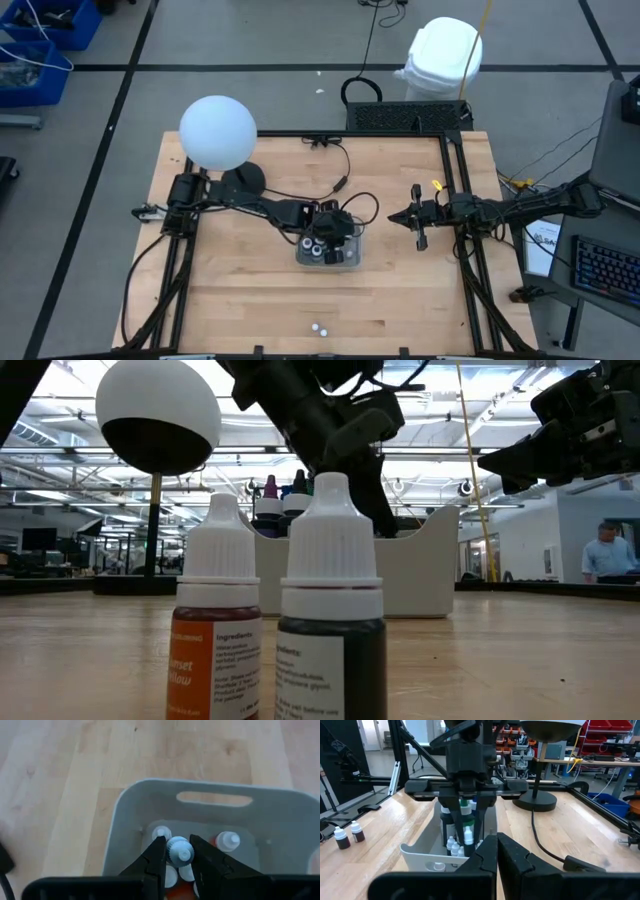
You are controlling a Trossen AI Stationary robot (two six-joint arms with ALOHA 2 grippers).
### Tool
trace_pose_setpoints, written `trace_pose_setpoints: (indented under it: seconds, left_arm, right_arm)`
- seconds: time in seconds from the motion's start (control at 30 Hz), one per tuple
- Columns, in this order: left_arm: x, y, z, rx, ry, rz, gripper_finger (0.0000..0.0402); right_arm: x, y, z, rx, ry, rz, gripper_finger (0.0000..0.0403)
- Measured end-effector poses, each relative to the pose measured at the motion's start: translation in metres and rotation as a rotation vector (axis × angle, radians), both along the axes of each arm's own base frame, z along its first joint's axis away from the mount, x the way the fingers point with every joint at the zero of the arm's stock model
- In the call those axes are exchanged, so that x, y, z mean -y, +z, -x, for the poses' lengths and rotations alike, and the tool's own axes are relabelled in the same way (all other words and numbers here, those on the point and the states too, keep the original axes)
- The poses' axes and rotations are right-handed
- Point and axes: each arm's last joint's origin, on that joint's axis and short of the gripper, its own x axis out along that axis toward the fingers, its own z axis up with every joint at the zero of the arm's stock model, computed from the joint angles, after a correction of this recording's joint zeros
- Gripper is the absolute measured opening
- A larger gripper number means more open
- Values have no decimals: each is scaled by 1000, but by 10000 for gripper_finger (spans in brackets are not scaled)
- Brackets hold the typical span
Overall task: Pick & Place food coloring
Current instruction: Put the small black food coloring bottle into the gray bin
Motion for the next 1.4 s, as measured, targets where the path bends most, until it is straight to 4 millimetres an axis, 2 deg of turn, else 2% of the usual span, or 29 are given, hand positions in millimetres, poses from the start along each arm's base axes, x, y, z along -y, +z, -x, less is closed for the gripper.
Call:
trace_pose_setpoints:
  seconds: [0.17,0.4,0.7,0.8,0.93,1.17,1.4]
  left_arm:
    - [3,1,0,0,-43,-34,72]
    - [18,2,2,1,-116,-145,72]
    - [17,22,-7,33,-124,-132,72]
    - [18,19,-8,15,-114,-123,72]
    - [21,2,-10,-38,-101,-128,72]
    - [23,-16,-14,-66,-91,-126,72]
    - [20,-17,-14,-73,-93,-116,72]
  right_arm:
    - [0,0,0,1,0,6,0]
    - [0,0,0,1,0,14,0]
    - [0,1,0,13,-2,16,0]
    - [0,1,0,13,-2,22,0]
    - [0,1,0,10,-2,23,0]
    - [0,1,0,8,-2,23,0]
    - [0,1,0,11,-2,26,0]
